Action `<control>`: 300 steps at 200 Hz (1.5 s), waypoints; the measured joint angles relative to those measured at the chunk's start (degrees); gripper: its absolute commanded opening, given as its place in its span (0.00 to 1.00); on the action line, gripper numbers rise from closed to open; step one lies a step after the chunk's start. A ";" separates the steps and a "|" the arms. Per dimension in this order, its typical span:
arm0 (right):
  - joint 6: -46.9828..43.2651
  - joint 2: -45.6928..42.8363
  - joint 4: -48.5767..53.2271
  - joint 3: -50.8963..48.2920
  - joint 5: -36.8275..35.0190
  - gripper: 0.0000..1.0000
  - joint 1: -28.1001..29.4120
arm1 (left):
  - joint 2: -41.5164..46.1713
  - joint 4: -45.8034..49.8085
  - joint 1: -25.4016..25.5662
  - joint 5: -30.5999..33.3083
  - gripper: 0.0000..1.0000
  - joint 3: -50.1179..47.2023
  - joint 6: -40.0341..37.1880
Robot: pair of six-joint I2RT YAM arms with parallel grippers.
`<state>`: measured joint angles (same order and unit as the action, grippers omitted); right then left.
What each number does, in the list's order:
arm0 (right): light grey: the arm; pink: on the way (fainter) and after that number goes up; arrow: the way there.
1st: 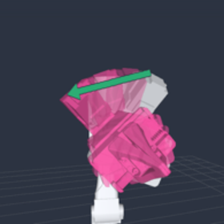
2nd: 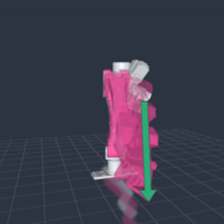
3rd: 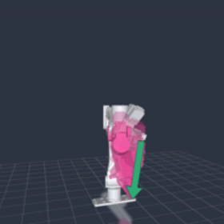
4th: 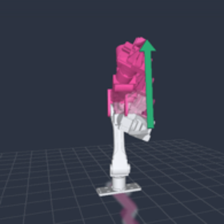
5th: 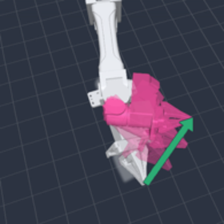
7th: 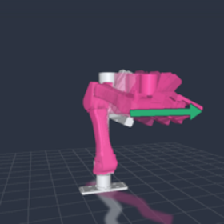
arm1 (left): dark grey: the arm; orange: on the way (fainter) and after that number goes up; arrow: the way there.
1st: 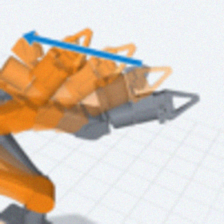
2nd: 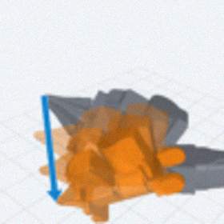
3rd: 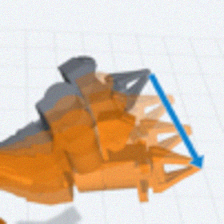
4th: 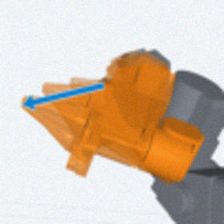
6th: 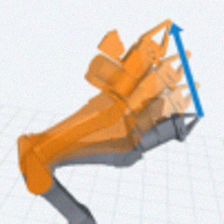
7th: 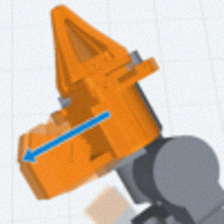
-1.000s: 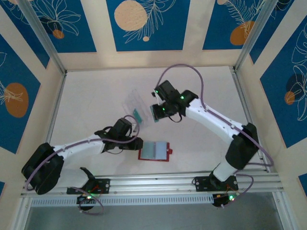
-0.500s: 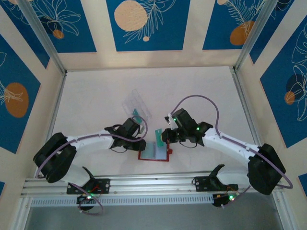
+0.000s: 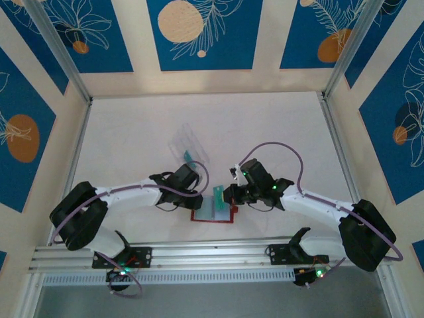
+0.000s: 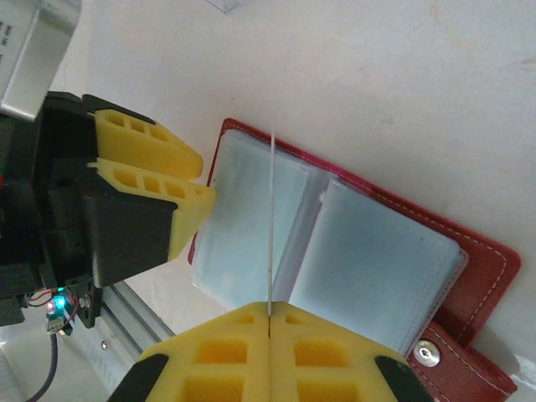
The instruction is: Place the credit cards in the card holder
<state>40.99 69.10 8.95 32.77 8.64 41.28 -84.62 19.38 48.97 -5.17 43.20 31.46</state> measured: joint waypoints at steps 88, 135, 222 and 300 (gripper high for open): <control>0.66 0.02 -1.27 -1.81 1.09 0.00 -0.07 | -4.28 1.53 1.86 3.26 0.35 3.37 -0.39; 1.09 0.48 -1.70 -2.86 3.30 0.00 -0.44 | -4.39 1.79 1.95 5.33 0.32 3.34 -0.13; 2.14 3.85 -3.65 -3.76 10.45 0.01 -1.77 | -4.39 -2.19 1.95 5.68 0.22 1.68 3.65; 3.89 9.29 -4.50 -3.78 15.23 0.00 -3.89 | -4.37 -5.90 1.95 5.42 0.22 0.33 5.73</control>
<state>44.88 78.39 4.45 28.99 23.88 37.39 -88.99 13.47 50.92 0.25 43.53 37.19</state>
